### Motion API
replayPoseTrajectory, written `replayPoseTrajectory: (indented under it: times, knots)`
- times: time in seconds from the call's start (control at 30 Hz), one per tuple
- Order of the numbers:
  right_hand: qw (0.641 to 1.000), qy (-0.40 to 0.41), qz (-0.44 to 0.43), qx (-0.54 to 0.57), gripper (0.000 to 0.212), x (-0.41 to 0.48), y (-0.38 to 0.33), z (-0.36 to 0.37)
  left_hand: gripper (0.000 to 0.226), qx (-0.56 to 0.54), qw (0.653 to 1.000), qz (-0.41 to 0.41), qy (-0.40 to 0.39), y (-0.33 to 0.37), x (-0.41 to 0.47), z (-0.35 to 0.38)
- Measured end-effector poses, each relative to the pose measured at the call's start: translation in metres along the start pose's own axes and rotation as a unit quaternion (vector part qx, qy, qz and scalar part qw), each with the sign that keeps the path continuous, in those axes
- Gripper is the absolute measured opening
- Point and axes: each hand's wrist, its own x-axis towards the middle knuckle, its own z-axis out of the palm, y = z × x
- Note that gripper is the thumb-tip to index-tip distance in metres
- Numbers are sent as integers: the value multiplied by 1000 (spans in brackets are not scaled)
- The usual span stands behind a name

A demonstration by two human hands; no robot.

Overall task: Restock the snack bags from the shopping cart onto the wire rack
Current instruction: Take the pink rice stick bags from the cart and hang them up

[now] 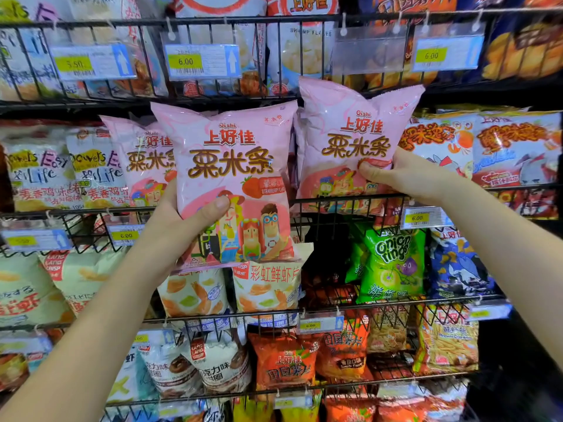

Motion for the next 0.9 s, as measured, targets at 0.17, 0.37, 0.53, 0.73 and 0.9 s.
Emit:
replayPoseTrajectory:
  times: [0.17, 0.37, 0.53, 0.73, 0.9]
  knots:
    - [998, -54, -10, -1, 26, -1, -3, -6, 55, 11, 1000, -2, -1, -2, 0, 5]
    - [996, -68, -26, -59, 10, 1, -6, -6, 64, 5, 1000, 5, 2, -3, 6, 7]
    - [986, -67, -39, -144, 27, 7, 0, 1, 70, 5, 1000, 10, 8, -2, 15, 11]
    - [985, -92, -43, -138, 30, 7, 1, 1, 71, 24, 1000, 12, -5, -1, 13, 9]
    - [983, -122, 41, -134, 29, 11, 4, -5, 53, 16, 1000, 7, 9, 1, 4, 5]
